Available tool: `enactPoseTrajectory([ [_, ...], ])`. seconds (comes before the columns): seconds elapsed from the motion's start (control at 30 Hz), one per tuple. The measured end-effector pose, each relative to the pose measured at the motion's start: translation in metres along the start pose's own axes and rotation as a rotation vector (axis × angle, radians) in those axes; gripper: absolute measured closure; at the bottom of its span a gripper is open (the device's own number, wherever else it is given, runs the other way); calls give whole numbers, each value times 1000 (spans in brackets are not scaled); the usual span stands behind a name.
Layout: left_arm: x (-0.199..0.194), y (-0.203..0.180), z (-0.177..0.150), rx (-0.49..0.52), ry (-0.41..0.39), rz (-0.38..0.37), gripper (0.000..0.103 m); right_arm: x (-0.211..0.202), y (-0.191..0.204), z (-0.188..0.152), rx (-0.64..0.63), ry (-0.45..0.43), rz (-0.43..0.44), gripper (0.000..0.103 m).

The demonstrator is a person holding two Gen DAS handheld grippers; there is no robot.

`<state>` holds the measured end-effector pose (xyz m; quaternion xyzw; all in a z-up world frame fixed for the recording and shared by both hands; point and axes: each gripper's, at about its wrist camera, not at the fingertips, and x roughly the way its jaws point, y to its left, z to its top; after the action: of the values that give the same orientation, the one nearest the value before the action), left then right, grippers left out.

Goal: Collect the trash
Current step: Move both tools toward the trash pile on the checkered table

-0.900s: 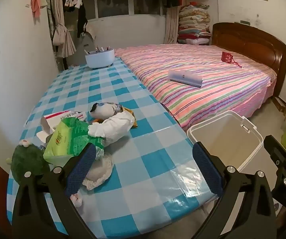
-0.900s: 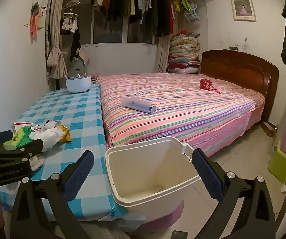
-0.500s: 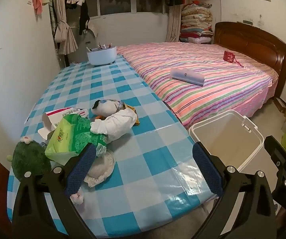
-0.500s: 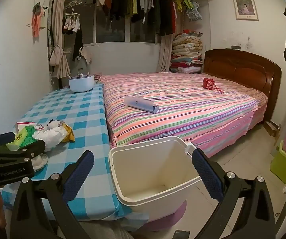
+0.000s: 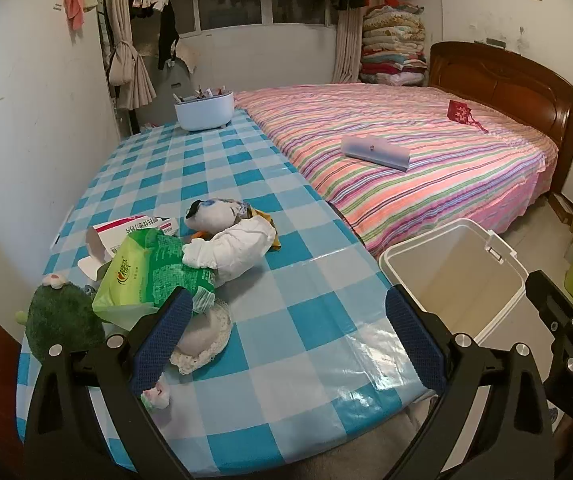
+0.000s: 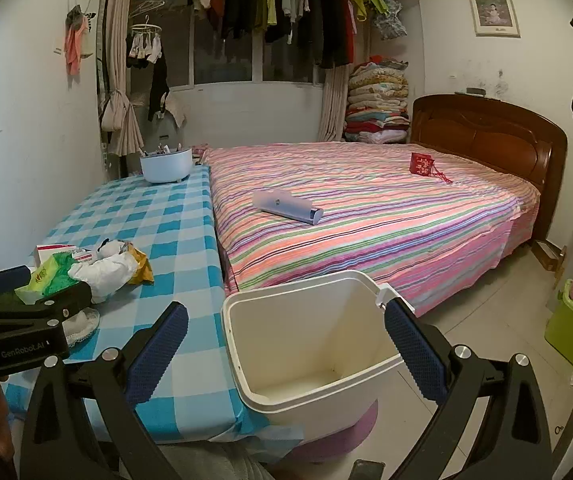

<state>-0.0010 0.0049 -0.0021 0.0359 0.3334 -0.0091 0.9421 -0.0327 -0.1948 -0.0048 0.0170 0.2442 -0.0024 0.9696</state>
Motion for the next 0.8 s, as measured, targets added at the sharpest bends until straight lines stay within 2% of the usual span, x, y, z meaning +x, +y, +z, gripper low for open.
enactPoseTrajectory([
  [0.8,-4,10,-2,-19,3,13,7,-3,2,-5,-1,16,32,7],
])
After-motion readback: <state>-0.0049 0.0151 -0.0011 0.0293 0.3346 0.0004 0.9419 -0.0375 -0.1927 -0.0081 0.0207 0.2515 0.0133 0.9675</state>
